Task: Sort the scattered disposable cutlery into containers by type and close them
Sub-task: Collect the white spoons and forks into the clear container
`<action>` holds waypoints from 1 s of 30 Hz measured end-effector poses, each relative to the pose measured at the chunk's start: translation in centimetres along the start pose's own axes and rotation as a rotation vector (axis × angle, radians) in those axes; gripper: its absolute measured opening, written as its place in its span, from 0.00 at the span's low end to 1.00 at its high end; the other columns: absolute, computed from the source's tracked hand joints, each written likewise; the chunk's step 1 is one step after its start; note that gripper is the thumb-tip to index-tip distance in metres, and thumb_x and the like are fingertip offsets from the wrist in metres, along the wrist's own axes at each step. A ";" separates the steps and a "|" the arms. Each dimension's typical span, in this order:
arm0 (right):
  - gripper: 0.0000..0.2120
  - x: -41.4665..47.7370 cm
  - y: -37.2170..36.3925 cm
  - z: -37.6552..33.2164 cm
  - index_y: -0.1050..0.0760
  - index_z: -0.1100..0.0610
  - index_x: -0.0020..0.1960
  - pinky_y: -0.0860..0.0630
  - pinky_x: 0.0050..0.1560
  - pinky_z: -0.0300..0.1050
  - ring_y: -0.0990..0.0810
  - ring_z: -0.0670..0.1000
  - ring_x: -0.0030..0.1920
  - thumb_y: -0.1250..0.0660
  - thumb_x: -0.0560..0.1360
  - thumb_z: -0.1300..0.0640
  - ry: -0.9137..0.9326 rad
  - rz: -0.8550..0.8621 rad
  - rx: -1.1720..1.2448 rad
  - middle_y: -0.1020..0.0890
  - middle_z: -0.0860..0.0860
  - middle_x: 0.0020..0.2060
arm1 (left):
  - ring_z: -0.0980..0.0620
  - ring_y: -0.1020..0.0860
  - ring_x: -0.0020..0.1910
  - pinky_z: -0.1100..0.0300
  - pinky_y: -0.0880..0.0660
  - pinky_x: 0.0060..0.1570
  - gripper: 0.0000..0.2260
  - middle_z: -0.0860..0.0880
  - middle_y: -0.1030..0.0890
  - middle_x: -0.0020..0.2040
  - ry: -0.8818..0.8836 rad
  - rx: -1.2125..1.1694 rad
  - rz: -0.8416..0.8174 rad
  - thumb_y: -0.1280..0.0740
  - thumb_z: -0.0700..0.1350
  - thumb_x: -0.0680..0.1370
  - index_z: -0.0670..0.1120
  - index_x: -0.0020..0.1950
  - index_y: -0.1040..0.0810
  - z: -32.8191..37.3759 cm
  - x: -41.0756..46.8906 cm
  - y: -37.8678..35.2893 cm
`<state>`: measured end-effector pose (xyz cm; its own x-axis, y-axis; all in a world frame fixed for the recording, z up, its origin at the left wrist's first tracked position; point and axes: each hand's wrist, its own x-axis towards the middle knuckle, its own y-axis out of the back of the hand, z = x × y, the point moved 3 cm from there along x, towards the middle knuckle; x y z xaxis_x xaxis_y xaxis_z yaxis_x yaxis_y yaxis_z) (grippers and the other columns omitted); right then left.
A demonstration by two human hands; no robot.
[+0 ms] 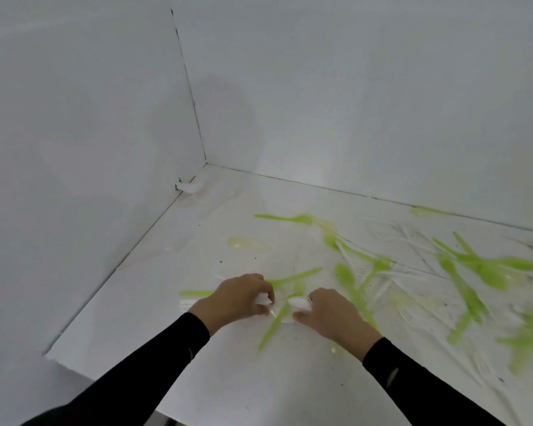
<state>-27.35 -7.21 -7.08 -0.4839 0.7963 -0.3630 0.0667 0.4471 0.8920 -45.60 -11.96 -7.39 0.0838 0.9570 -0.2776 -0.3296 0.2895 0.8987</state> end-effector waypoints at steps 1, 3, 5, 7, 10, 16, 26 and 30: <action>0.19 0.0 0.0 -0.4 0.25 0.57 0.57 0.29 0.49 0.43 0.22 0.55 0.58 0.36 0.76 0.43 -0.007 0.006 -0.002 0.21 0.53 0.55 | 0.53 0.25 0.57 0.61 0.35 0.44 0.12 0.53 0.25 0.55 0.006 -0.010 -0.001 0.29 0.52 0.74 0.55 0.57 0.21 -0.3 0.2 -0.1; 0.11 -0.5 0.2 -0.5 0.26 0.55 0.49 0.31 0.44 0.42 0.21 0.55 0.53 0.36 0.76 0.47 -0.031 0.017 0.039 0.21 0.53 0.50 | 0.53 0.25 0.57 0.59 0.31 0.47 0.12 0.52 0.25 0.54 0.017 -0.043 -0.012 0.28 0.53 0.74 0.55 0.57 0.21 -0.5 0.4 -0.4; 0.12 -1.0 1.1 0.2 0.34 0.52 0.38 0.33 0.42 0.42 0.24 0.54 0.45 0.35 0.74 0.49 -0.065 0.030 0.095 0.25 0.51 0.44 | 0.51 0.25 0.56 0.55 0.28 0.52 0.12 0.53 0.26 0.51 0.039 -0.083 0.001 0.28 0.53 0.74 0.54 0.56 0.21 -0.9 0.5 -0.3; 0.16 -1.6 2.4 1.5 0.39 0.51 0.36 0.34 0.43 0.42 0.28 0.53 0.44 0.34 0.74 0.47 -0.080 0.039 0.113 0.27 0.51 0.44 | 0.51 0.25 0.56 0.55 0.28 0.55 0.13 0.54 0.26 0.50 0.069 -0.115 0.064 0.27 0.54 0.73 0.53 0.55 0.21 -1.2 0.4 0.4; 0.12 -2.8 5.2 4.4 0.33 0.54 0.45 0.33 0.45 0.43 0.24 0.55 0.50 0.34 0.74 0.47 -0.111 0.080 0.085 0.24 0.53 0.49 | 0.53 0.23 0.47 0.61 0.29 0.46 0.14 0.53 0.22 0.46 0.092 -0.236 0.196 0.24 0.54 0.71 0.50 0.50 0.22 -0.2 0.4 2.6; 0.13 -7.2 11.3 10.5 0.26 0.52 0.54 0.34 0.42 0.44 0.22 0.55 0.53 0.33 0.73 0.48 -0.105 0.337 0.071 0.20 0.51 0.50 | 0.57 0.22 0.28 0.63 0.24 0.28 0.19 0.48 0.21 0.34 0.084 -0.612 0.252 0.20 0.50 0.67 0.40 0.43 0.25 8.6 1.1 6.7; 0.15 -20.1 14.0 21.3 0.26 0.50 0.56 0.25 0.42 0.48 0.21 0.50 0.42 0.26 0.72 0.53 0.050 0.596 0.574 0.19 0.48 0.42 | 0.46 0.15 0.39 0.51 0.18 0.40 0.08 0.43 0.17 0.44 -0.316 -0.823 0.060 0.30 0.39 0.77 0.43 0.52 0.27 34.0 2.9 2.1; 0.15 -25.8 13.0 28.0 0.35 0.48 0.60 0.29 0.34 0.38 0.25 0.43 0.34 0.34 0.77 0.54 -0.097 0.619 0.949 0.24 0.45 0.39 | 0.52 0.22 0.34 0.55 0.22 0.32 0.10 0.50 0.19 0.41 -0.389 -0.976 0.100 0.34 0.37 0.79 0.52 0.52 0.23 42.6 3.4 -0.6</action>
<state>10.47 -10.57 6.32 -0.0713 0.9974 0.0131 0.9248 0.0612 0.3755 -5.04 -8.22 5.58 0.2534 0.9651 0.0661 -0.9508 0.2359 0.2009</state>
